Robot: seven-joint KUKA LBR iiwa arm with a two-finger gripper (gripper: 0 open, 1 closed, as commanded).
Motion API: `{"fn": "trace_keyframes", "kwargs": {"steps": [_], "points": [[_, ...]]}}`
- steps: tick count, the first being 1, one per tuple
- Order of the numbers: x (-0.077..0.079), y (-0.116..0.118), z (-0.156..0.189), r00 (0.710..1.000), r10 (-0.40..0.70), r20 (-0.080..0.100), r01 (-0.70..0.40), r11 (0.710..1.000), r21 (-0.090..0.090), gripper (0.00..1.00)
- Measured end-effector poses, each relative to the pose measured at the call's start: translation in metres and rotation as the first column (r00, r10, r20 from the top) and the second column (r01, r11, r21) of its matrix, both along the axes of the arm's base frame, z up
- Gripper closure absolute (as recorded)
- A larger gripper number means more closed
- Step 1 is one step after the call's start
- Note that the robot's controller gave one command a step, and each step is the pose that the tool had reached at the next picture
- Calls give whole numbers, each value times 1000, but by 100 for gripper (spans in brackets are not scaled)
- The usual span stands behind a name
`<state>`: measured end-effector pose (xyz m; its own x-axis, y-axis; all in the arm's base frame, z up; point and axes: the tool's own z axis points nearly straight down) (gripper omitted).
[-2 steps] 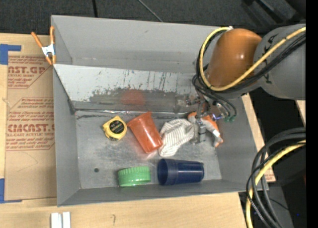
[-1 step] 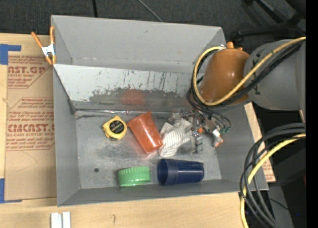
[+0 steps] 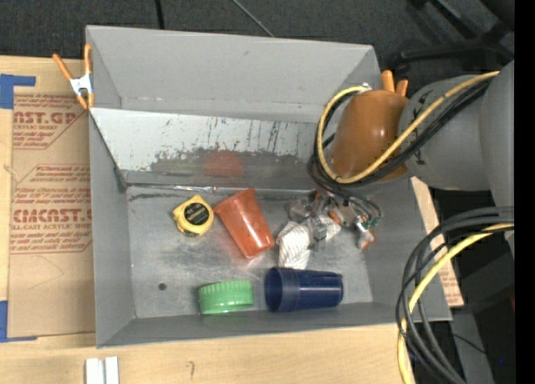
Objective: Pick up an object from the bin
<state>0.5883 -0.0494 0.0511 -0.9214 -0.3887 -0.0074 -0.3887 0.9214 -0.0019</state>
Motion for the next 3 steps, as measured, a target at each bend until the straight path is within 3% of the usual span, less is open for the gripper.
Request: {"fn": "trace_keyframes", "kwargs": {"steps": [3], "points": [[-3,1,24,1000,3,-8,-3,1000,0,100]]}}
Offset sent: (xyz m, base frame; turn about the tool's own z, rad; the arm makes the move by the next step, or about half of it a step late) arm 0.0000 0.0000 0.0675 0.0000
